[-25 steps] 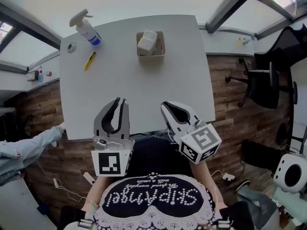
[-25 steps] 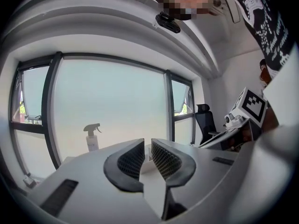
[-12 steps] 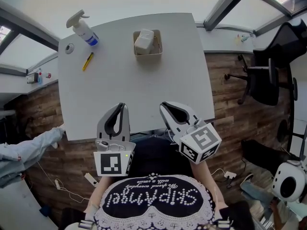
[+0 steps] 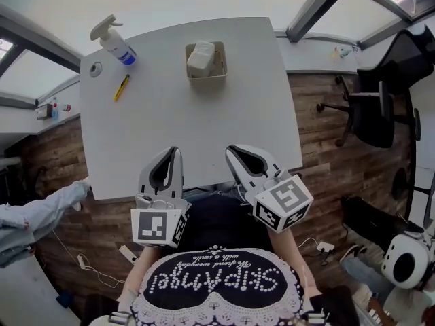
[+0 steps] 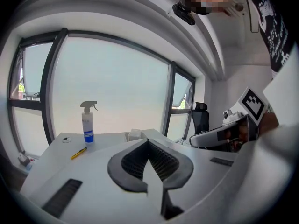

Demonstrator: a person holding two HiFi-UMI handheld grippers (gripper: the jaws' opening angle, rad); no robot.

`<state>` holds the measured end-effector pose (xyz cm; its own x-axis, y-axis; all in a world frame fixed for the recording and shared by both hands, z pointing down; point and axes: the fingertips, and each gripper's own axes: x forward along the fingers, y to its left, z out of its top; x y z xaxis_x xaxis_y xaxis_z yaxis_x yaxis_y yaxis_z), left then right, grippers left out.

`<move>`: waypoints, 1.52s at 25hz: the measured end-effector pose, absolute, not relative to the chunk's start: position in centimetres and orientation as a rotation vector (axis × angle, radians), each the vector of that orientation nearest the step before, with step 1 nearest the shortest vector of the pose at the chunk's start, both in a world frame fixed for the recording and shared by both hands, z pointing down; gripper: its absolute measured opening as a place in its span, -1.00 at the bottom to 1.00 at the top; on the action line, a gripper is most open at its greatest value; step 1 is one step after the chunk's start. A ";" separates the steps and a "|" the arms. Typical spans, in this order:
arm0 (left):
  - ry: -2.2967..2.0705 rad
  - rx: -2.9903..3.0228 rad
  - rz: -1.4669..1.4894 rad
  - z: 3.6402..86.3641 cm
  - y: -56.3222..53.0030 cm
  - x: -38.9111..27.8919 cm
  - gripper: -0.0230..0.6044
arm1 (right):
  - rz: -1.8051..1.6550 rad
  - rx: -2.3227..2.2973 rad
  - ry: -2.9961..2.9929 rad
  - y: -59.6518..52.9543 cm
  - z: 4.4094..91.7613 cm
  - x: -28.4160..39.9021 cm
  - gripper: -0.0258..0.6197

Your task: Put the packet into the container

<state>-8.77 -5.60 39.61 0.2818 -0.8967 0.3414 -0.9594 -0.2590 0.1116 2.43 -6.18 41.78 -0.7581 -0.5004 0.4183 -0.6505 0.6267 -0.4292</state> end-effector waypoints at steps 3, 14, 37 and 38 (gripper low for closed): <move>-1.691 2.273 0.306 39.5 -5.7 -8.5 -0.90 | 0.839 0.940 -2.592 -6.3 41.8 2.5 -0.83; -1.691 2.275 0.297 39.6 -6.3 -8.6 -0.90 | 0.844 0.934 -2.588 -6.9 42.0 2.3 -0.83; -1.682 2.259 0.283 39.8 -6.8 -9.0 -0.90 | 0.843 0.940 -2.585 -7.3 42.0 2.2 -0.83; -1.681 2.258 0.284 39.9 -6.8 -9.0 -0.90 | 0.845 0.936 -2.586 -7.3 42.0 2.2 -0.83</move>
<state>-9.01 -6.78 39.86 0.2914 -0.8945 0.3390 -0.9562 -0.2625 0.1291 2.19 -7.32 42.03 -0.7571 -0.4979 0.4229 -0.6515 0.6223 -0.4338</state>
